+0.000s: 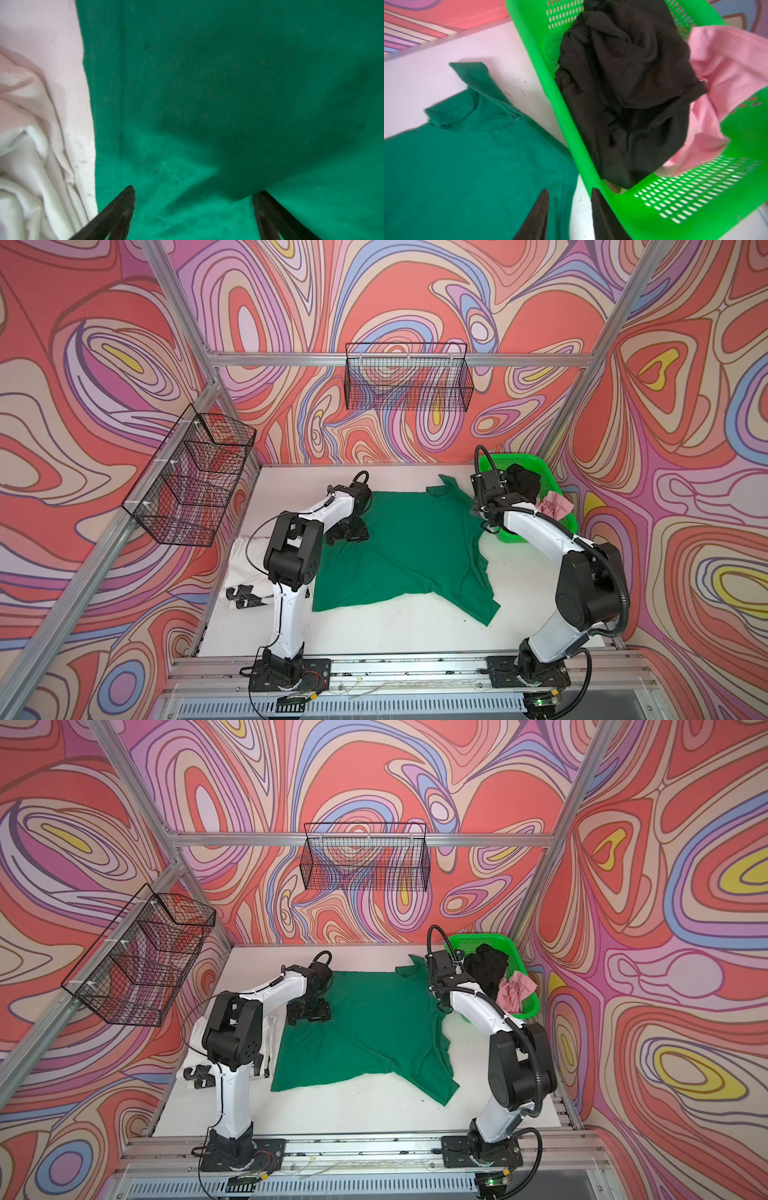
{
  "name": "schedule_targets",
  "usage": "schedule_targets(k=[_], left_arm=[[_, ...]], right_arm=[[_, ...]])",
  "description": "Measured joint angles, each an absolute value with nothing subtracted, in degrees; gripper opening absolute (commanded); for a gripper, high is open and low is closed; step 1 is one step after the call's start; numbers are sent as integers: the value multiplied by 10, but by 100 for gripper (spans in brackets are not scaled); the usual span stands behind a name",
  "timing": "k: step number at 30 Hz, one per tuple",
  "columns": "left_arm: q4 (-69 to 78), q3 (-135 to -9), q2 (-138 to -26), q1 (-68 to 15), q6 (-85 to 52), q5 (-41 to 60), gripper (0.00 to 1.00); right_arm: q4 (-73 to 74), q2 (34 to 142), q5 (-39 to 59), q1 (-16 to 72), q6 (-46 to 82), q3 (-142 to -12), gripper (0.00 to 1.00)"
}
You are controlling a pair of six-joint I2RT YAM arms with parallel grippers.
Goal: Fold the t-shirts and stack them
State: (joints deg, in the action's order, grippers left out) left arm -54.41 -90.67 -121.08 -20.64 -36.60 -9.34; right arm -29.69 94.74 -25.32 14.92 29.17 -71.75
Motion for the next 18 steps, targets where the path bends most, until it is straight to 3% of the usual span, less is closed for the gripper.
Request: schedule_targets(k=[3, 8, 18], left_arm=[[-543, -906, -1210, -206, -366, -93, 90], [-542, -904, -1209, -207, -366, -95, 90], [-538, -891, -1201, -210, -365, -114, 91]], right_arm=[[-273, 941, -199, 172, 287, -719, 40], [-230, 1029, -119, 201, 286, -763, 40], [-239, 1218, -139, 153, 285, -872, 39]])
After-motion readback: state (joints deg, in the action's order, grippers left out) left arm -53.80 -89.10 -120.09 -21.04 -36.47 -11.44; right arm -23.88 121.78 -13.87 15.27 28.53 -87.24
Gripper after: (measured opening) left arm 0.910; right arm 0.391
